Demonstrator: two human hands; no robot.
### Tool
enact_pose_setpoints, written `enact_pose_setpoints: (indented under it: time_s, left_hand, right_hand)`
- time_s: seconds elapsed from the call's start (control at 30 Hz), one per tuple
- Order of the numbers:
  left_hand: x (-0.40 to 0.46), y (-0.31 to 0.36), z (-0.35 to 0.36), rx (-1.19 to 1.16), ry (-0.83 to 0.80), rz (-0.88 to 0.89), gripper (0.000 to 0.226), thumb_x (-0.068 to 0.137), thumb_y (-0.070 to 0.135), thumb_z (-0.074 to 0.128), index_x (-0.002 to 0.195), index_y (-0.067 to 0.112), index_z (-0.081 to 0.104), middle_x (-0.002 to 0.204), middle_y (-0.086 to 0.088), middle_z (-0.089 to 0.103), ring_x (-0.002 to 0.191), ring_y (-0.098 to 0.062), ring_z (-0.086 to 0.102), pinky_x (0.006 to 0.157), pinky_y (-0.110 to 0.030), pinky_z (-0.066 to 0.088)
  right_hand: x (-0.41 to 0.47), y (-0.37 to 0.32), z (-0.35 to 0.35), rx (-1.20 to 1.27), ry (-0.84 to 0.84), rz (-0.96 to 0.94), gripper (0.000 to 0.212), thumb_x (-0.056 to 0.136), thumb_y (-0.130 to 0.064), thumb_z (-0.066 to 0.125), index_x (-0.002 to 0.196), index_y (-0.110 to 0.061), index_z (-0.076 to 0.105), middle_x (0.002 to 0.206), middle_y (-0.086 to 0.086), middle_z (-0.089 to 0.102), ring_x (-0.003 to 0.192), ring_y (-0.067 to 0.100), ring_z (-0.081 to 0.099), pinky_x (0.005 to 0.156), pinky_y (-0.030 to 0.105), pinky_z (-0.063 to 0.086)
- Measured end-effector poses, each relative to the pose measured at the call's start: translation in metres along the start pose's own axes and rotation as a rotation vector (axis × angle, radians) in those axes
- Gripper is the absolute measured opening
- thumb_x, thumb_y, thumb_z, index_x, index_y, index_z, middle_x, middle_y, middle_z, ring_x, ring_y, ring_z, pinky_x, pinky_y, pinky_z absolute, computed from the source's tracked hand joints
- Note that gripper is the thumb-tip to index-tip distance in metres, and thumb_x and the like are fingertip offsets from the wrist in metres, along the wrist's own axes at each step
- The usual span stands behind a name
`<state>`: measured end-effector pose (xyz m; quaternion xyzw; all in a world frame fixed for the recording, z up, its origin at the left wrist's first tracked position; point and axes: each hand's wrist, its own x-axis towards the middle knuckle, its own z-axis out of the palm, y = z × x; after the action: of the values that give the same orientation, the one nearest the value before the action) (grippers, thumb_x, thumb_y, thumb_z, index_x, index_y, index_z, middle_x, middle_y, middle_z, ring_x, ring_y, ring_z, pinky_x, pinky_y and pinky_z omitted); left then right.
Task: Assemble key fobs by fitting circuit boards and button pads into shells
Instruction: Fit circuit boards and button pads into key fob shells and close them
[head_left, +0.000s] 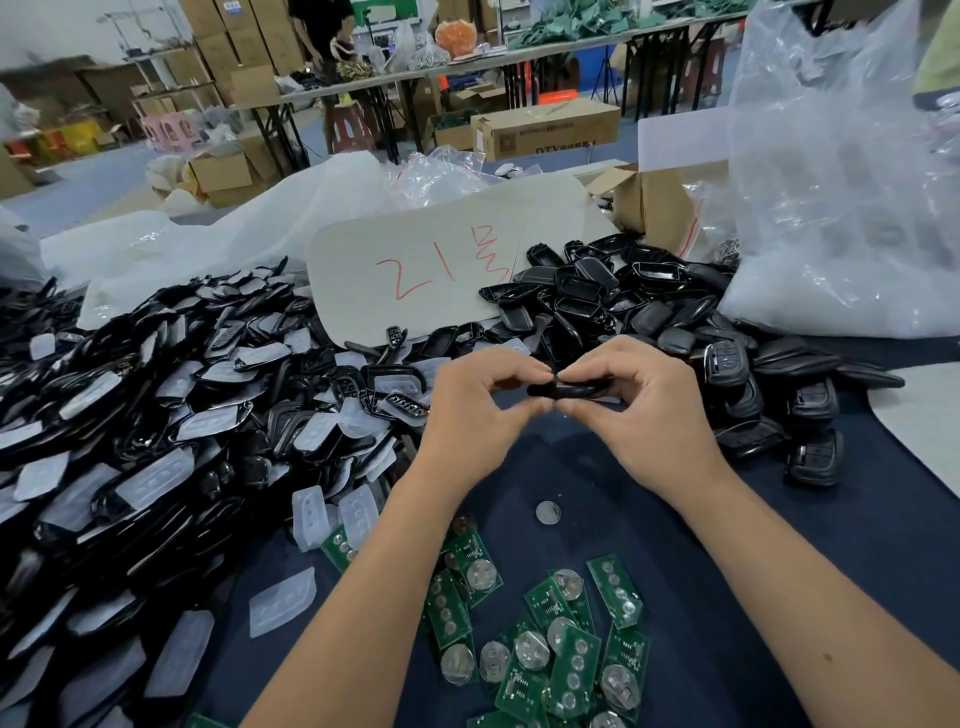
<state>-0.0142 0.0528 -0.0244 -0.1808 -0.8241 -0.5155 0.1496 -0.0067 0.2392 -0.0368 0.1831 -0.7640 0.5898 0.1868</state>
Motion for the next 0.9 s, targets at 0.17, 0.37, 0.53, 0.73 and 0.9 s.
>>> enact_pose_setpoints:
  time_s: [0.17, 0.37, 0.53, 0.73, 0.9]
  left_hand:
    - [-0.002, 0.007, 0.004, 0.144, 0.010, 0.100, 0.036, 0.075, 0.001, 0.084, 0.102, 0.022, 0.070, 0.091, 0.012, 0.074, 0.094, -0.007, 0.071, 0.084, -0.033, 0.060]
    - [-0.003, 0.006, 0.006, 0.063, 0.037, 0.001, 0.039, 0.075, 0.005, 0.087, 0.096, 0.027, 0.063, 0.078, 0.007, 0.071, 0.077, -0.010, 0.071, 0.071, -0.023, 0.059]
    - [-0.003, 0.009, 0.010, -0.196, -0.046, -0.172, 0.021, 0.085, 0.003, 0.081, 0.090, 0.021, 0.073, 0.082, -0.001, 0.074, 0.081, -0.019, 0.073, 0.075, -0.033, 0.062]
    - [-0.003, 0.016, 0.005, -0.841, -0.127, -0.499, 0.019, 0.089, 0.000, 0.067, 0.086, 0.014, 0.080, 0.092, -0.015, 0.077, 0.080, -0.022, 0.075, 0.068, -0.029, 0.062]
    - [-0.004, 0.014, 0.005, -0.800, -0.155, -0.510, 0.017, 0.079, 0.007, 0.071, 0.092, 0.005, 0.081, 0.094, -0.020, 0.077, 0.084, -0.026, 0.076, 0.071, -0.029, 0.063]
  right_hand:
    - [0.000, 0.000, -0.001, -0.011, -0.017, 0.014, 0.031, 0.074, -0.001, 0.091, 0.096, -0.019, 0.079, 0.096, -0.006, 0.072, 0.092, 0.016, 0.072, 0.083, 0.040, 0.060]
    - [0.001, 0.006, -0.001, 0.102, 0.049, 0.122, 0.027, 0.078, -0.037, 0.085, 0.103, -0.032, 0.076, 0.096, -0.007, 0.077, 0.090, 0.014, 0.074, 0.080, 0.028, 0.060]
    - [0.003, 0.009, -0.002, 0.146, 0.045, 0.172, 0.007, 0.091, -0.024, 0.079, 0.097, -0.027, 0.080, 0.089, -0.007, 0.077, 0.077, 0.011, 0.070, 0.066, 0.023, 0.055]
    - [0.005, -0.001, -0.007, 0.816, -0.156, 0.386, 0.031, 0.092, -0.026, 0.069, 0.116, -0.008, 0.078, 0.075, 0.002, 0.058, 0.062, 0.008, 0.049, 0.049, 0.016, 0.040]
    - [0.005, 0.001, -0.007, 0.646, -0.163, 0.312, 0.037, 0.076, -0.021, 0.088, 0.111, -0.013, 0.080, 0.087, 0.010, 0.068, 0.062, 0.013, 0.052, 0.056, 0.019, 0.047]
